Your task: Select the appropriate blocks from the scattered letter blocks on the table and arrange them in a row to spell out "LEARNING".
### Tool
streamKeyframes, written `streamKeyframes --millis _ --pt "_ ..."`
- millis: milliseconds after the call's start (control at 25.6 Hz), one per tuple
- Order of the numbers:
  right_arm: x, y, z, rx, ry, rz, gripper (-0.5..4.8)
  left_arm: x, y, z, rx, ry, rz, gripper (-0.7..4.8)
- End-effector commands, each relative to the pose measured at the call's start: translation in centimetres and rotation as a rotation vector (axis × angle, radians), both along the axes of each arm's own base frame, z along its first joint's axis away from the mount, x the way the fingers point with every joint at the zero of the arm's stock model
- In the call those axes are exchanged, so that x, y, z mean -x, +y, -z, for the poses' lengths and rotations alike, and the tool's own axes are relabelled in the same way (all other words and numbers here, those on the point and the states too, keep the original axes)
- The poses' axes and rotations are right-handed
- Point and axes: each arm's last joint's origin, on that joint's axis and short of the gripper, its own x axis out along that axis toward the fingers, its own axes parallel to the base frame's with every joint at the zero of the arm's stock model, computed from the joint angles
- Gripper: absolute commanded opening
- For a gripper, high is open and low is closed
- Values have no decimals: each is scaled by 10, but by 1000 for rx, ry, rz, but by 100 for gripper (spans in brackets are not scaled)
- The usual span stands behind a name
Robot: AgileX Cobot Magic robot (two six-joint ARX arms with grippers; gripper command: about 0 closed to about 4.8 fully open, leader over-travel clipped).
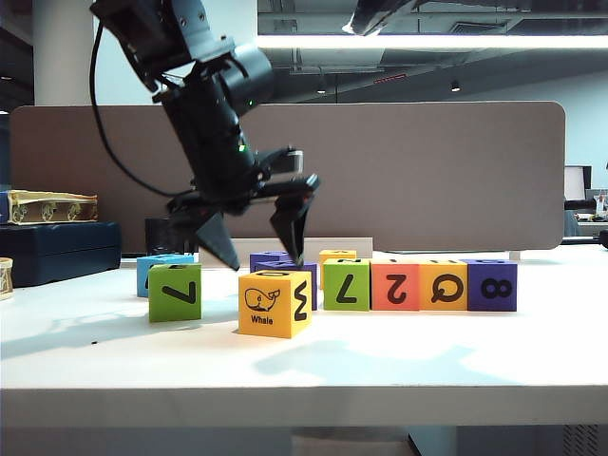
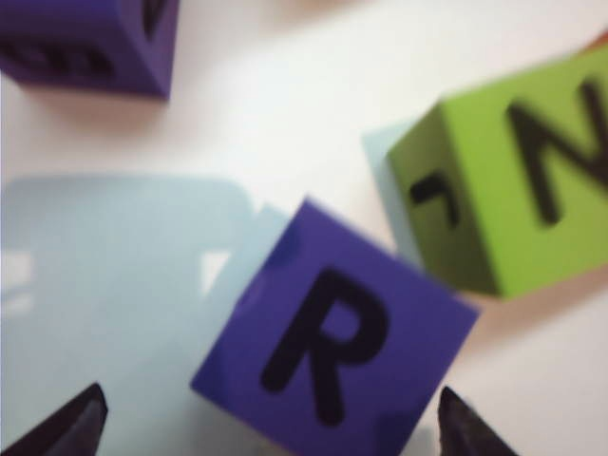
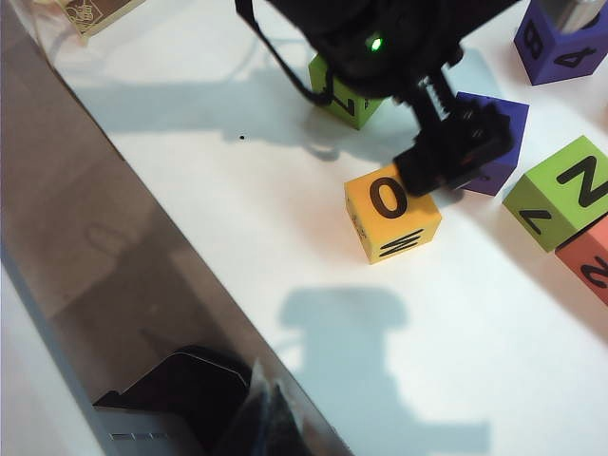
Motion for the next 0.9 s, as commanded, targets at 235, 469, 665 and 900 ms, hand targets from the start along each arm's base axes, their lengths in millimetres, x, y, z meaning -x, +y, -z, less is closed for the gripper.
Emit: streamKeyframes --millis 235,469,665,900 --pt "0 0 -3 -10 -16 -1 -2 -6 -3 -21 -5 -51 34 479" --pt "0 0 -3 -10 -16 -1 -2 -9 -3 -24 -24 -113 -1 479" --pt "-1 -1 -2 19 -30 31 -2 -12 1 -25 -131 -179 -75 426" --pt "0 -1 -2 24 -24 32 -2 -14 6 -24 -154 -179 -42 342"
